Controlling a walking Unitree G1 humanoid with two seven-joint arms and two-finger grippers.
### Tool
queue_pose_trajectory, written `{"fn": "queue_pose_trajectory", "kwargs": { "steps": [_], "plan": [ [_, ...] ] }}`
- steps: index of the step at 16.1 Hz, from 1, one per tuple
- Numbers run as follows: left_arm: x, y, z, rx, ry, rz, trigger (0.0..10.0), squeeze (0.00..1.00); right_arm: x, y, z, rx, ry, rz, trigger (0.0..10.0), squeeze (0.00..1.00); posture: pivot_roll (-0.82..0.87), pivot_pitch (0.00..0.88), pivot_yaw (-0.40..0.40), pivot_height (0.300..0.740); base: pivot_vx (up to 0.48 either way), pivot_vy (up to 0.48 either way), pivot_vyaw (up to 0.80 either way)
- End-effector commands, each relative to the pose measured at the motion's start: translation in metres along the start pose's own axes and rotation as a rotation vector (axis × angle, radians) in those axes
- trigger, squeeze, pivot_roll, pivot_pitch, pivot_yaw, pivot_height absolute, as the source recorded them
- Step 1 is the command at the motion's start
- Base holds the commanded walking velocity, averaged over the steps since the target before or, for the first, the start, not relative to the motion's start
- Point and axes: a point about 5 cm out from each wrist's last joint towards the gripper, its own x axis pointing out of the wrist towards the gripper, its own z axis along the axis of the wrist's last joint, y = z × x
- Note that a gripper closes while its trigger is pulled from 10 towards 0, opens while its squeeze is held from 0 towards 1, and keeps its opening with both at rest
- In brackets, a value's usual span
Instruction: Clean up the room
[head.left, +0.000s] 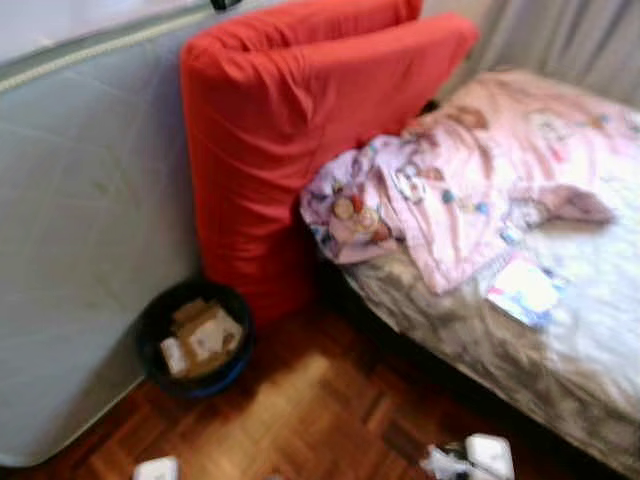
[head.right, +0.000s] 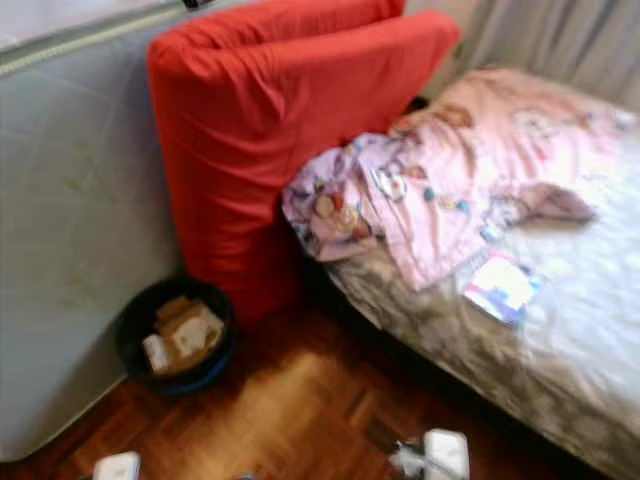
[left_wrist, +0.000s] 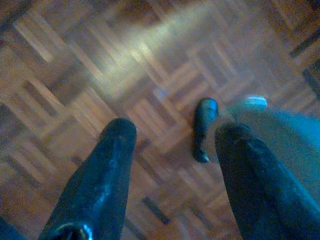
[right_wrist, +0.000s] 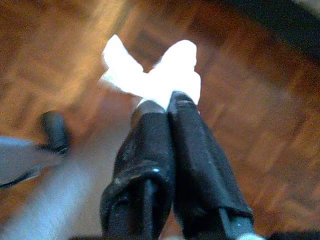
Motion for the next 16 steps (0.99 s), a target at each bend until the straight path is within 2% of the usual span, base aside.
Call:
{"fn": "queue_pose_trajectory", "kwargs": {
  "steps": [1, 8, 16],
  "plan": [
    [-0.001, -0.002, -0.007, 0.008, 0.03, -0.008, 10.0, 0.0, -0.001, -0.01, -0.003, -0.002, 0.017, -0.026, 10.0, 0.0, 0.03, 0.149, -0.013, 0.74, 0.0, 0.48, 0.0],
    [-0.002, 0.0, -0.008, 0.008, 0.033, -0.008, 10.0, 0.0, -0.003, -0.022, -0.002, -0.001, 0.015, -0.036, 10.0, 0.0, 0.03, 0.155, -0.015, 0.74, 0.0, 0.48, 0.0],
    [-0.001, -0.006, -0.009, 0.007, 0.035, -0.01, 10.0, 0.0, -0.001, -0.008, -0.003, -0.005, 0.017, -0.019, 10.0, 0.0, 0.03, 0.162, -0.016, 0.74, 0.0, 0.48, 0.0]
  ]
}}
